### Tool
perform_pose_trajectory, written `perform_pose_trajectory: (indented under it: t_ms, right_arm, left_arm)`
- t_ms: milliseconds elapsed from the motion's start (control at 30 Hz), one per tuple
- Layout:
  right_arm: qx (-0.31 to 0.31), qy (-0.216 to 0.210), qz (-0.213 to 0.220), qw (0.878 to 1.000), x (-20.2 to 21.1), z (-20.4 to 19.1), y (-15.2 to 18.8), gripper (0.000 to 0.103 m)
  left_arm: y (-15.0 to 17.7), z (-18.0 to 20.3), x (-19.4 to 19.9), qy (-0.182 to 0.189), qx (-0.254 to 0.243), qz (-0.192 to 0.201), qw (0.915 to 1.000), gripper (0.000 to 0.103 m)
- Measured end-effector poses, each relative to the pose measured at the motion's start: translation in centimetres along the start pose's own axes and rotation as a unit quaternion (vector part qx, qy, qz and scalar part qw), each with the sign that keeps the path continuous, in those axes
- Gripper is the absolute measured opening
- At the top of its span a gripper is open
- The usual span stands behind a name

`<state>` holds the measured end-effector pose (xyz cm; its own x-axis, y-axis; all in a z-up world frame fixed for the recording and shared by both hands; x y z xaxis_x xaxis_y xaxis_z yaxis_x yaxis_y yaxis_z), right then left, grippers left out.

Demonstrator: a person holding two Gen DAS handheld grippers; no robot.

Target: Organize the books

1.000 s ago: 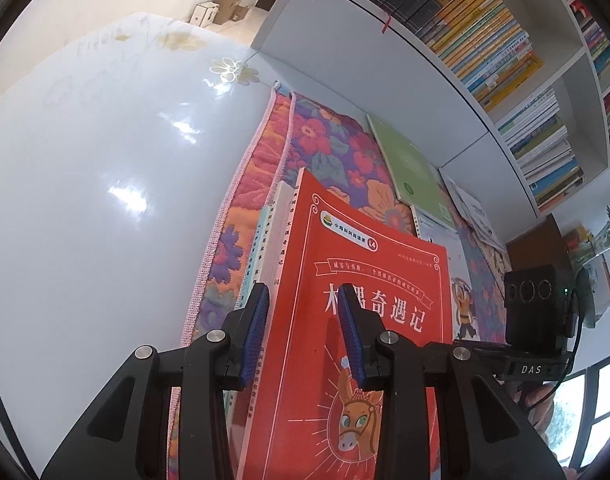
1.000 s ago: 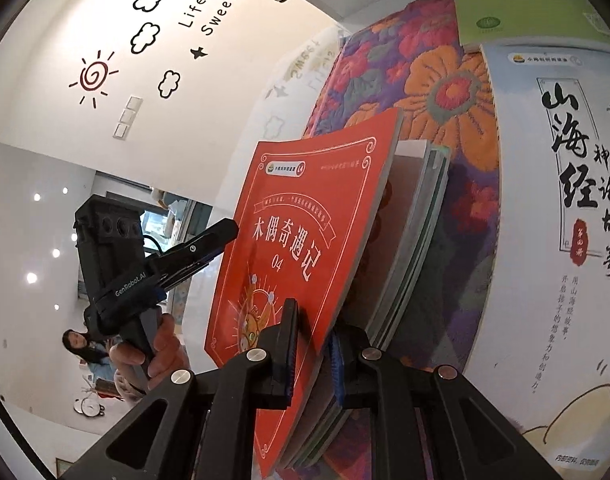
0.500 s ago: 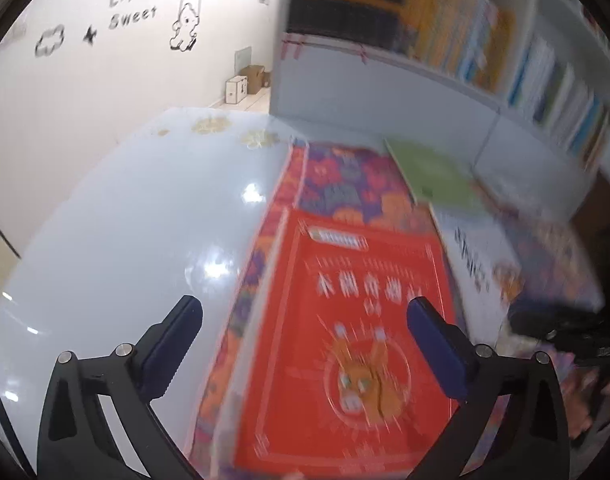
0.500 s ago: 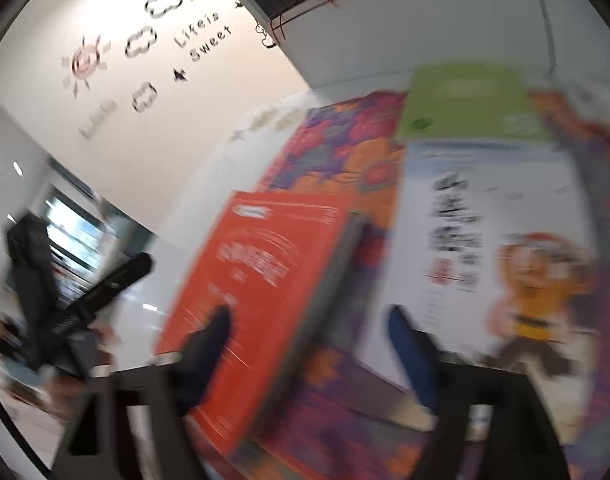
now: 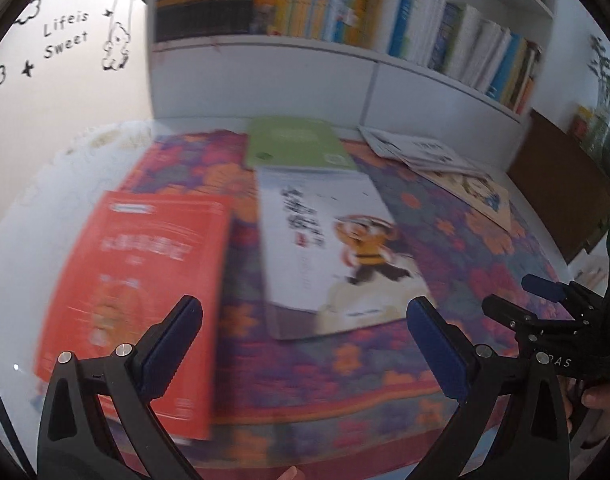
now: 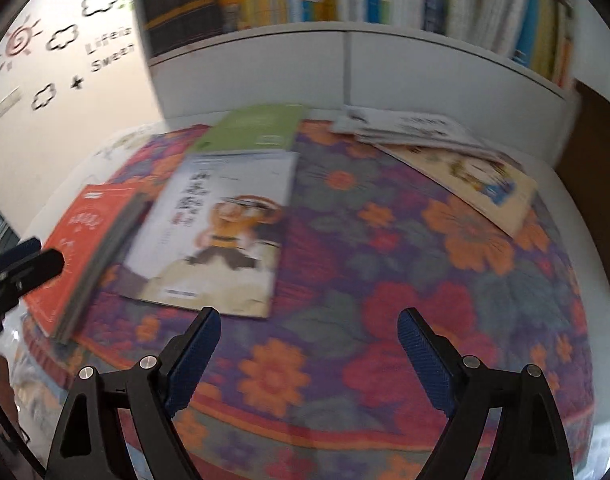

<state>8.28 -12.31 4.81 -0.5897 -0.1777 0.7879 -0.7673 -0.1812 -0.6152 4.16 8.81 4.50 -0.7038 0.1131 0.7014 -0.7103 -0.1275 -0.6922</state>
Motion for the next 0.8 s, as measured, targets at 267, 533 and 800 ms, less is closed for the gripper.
perform_pose_trajectory:
  t_ms: [267, 533, 800]
  right_arm:
    - [-0.033, 0.049, 0.002, 0.998, -1.2, 4.5, 2.5, 0.089]
    - [-0.039, 0.083, -0.013, 0.996, -4.0, 6.0, 4.1, 0.090]
    - [-0.050, 0.090, -0.011, 0.995, -4.3, 6.3, 4.6, 0.102]
  left_arm:
    - [2.3, 4.5, -4.1, 0.002, 0.003, -0.019, 0.9998, 0.102]
    - [4.6, 4.1, -6.5, -0.026, 0.026, -0.032, 0.9988, 0.102]
    - [5.2, 4.0, -7.9, -0.059, 0.011, -0.041, 0.9973, 0.102]
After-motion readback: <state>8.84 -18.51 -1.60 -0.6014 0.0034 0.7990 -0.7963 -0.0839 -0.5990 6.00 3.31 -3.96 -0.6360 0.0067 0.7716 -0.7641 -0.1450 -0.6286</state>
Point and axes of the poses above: each gripper's, at about its wrist camera, not at the fingertips, and x roughly against the way its jaws point, z to its right, y to its underside, the point moved 7 cm from there along -x, roughly the way its jaws point, and after that the axes turned 3 degrees about z, right-handed, at the moved point
